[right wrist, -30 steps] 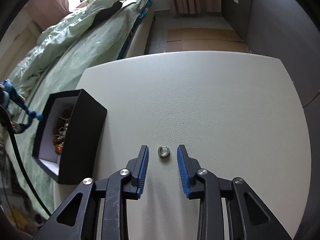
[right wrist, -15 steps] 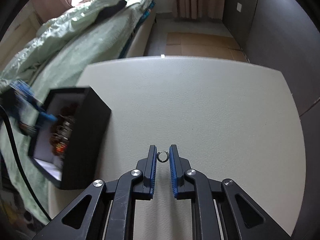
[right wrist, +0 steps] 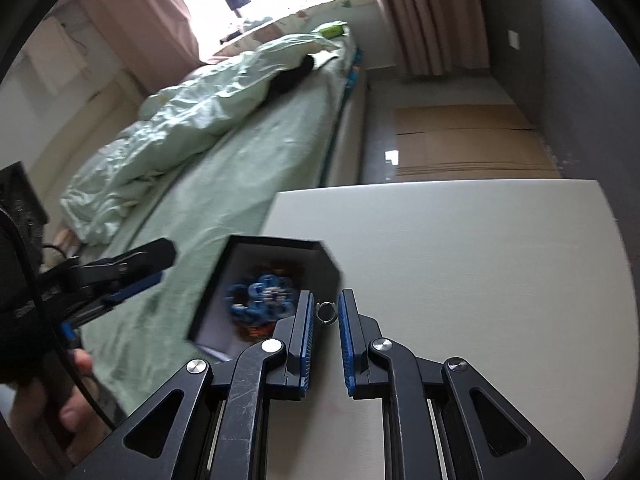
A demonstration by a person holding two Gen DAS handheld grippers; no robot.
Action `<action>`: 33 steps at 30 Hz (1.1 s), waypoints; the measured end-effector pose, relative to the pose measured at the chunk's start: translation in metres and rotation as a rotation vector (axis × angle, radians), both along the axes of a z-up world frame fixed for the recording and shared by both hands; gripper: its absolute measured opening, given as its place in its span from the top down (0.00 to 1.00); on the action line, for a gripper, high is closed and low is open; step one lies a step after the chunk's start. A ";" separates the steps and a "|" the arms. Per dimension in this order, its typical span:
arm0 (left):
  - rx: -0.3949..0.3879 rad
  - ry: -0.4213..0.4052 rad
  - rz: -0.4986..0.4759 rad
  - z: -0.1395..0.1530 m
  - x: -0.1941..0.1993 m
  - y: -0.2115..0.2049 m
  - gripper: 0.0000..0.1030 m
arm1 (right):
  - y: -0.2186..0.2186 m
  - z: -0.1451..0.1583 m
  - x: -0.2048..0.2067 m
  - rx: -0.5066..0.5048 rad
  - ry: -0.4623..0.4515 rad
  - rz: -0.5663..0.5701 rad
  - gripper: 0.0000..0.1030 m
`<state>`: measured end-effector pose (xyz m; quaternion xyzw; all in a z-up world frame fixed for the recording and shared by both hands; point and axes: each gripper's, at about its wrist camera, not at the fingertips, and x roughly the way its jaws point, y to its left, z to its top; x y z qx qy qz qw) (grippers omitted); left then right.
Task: Organize jewelry
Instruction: 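Drop the charm into the box with the left gripper while the right gripper drops the ring in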
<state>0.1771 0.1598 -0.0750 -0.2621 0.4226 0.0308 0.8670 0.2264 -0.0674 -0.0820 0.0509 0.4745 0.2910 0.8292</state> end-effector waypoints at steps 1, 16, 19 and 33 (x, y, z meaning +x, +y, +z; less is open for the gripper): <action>0.003 0.001 0.004 0.000 -0.001 0.001 0.34 | 0.003 -0.001 0.000 0.004 0.002 0.007 0.86; -0.013 0.015 0.053 -0.003 -0.006 0.016 0.31 | 0.018 -0.005 0.000 0.103 0.038 0.026 0.52; -0.004 0.009 0.048 -0.001 -0.008 0.012 0.26 | 0.005 0.000 -0.001 0.112 0.032 0.013 0.52; 0.055 -0.036 -0.029 0.017 -0.036 -0.045 0.16 | -0.056 0.021 -0.031 0.037 -0.014 -0.067 0.19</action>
